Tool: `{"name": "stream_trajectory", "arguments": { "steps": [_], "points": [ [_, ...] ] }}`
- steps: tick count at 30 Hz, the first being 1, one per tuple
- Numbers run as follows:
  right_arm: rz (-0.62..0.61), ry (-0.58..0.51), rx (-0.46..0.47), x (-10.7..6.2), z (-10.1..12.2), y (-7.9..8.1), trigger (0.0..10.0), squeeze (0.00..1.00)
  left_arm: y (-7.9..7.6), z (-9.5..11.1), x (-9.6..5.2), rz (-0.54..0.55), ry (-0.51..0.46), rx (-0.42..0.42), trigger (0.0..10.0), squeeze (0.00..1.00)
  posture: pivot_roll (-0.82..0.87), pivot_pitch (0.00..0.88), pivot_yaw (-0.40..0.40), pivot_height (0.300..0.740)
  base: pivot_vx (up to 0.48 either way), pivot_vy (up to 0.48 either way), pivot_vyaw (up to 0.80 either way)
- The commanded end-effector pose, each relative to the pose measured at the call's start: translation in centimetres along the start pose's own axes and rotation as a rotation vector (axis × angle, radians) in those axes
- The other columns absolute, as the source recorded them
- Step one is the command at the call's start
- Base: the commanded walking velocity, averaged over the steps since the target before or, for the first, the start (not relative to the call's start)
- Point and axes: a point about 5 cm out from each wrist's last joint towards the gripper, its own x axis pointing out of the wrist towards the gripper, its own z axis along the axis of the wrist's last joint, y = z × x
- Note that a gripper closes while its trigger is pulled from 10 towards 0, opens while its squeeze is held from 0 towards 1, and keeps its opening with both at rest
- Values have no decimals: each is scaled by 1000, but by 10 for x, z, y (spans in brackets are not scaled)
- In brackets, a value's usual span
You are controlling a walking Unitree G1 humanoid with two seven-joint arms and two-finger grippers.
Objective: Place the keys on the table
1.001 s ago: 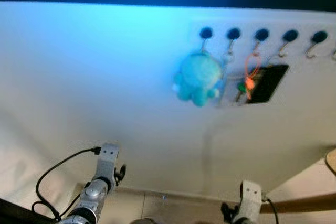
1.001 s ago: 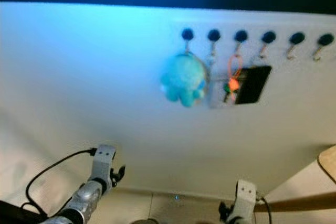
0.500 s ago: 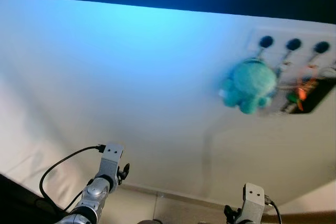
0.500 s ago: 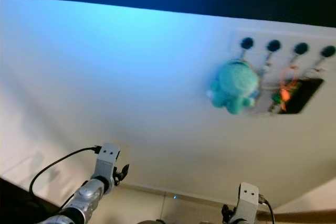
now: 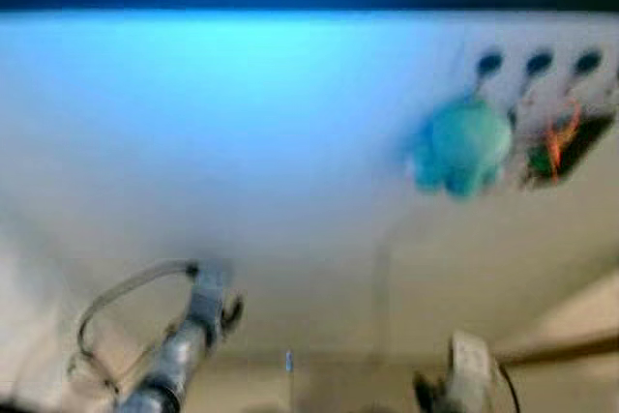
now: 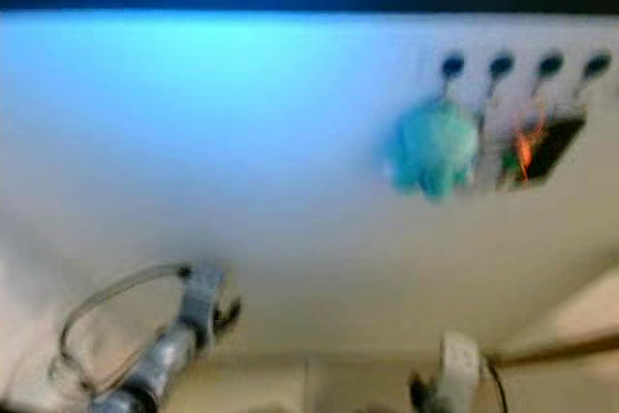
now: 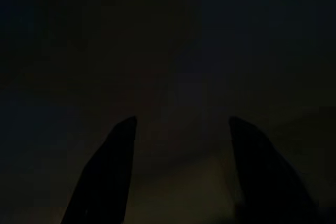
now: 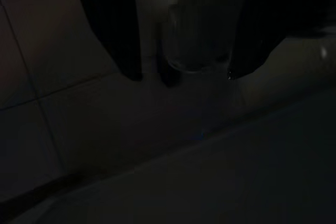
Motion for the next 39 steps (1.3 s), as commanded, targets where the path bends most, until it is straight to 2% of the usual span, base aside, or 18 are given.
{"name": "stream_trajectory", "arguments": {
  "steps": [1,5,20,23,24,25,39],
  "points": [
    [-28,27,15,-3,-9,-8,10000,0,-5,-8,-2,-17,32,9,10000,86,19,54,46,740,0,-480,0],
    [-28,23,23,-3,-9,-6,10000,0,-4,-7,-2,-23,31,31,10000,122,24,46,52,740,0,-480,0],
    [-27,20,27,-2,-6,-5,10000,0,0,-1,0,-16,17,34,10000,110,32,39,50,740,0,-480,0],
    [-25,19,24,-2,-6,-5,10000,0,0,-3,-1,-5,11,-5,10000,98,35,39,47,740,0,-480,0],
    [-25,19,23,-2,-5,-5,10000,0,0,-4,-1,4,13,-25,10000,67,37,39,45,740,0,-480,0],
    [-24,19,23,-2,-5,-5,10000,0,2,-4,-1,19,10,-60,10000,0,37,39,45,740,0,0,0],
    [-15,21,19,-1,-4,-4,10000,0,9,-4,-2,61,15,-52,10000,0,39,38,44,740,0,0,0]
  ]
}}
